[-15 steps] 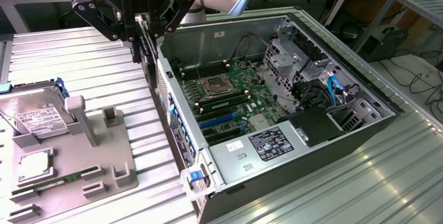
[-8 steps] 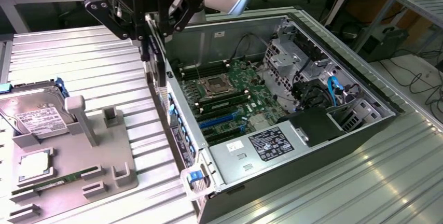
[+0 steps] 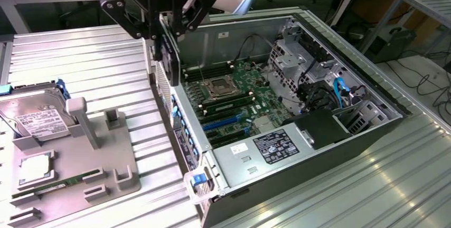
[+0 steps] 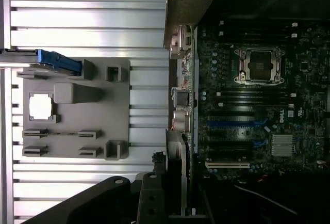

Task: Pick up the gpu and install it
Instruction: 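Pick up the gpu and move the gpu toward the slot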

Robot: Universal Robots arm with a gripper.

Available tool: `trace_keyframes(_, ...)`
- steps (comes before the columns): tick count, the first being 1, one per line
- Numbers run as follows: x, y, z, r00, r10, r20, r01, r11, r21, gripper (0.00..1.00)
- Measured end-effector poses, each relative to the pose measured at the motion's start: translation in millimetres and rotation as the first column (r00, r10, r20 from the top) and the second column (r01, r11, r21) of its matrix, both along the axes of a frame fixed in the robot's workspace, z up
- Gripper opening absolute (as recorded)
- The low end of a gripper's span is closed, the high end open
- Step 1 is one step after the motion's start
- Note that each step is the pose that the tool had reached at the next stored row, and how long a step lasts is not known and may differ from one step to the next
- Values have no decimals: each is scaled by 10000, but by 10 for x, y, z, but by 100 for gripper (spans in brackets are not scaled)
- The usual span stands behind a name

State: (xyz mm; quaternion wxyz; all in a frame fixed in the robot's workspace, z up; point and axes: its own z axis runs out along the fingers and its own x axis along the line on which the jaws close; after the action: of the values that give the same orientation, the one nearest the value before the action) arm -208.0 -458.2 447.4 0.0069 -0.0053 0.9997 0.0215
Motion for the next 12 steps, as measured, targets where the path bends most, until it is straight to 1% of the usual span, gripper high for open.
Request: trace_keyframes(12,224,0,-1,10000,1,-1,-1,10000,0,28)
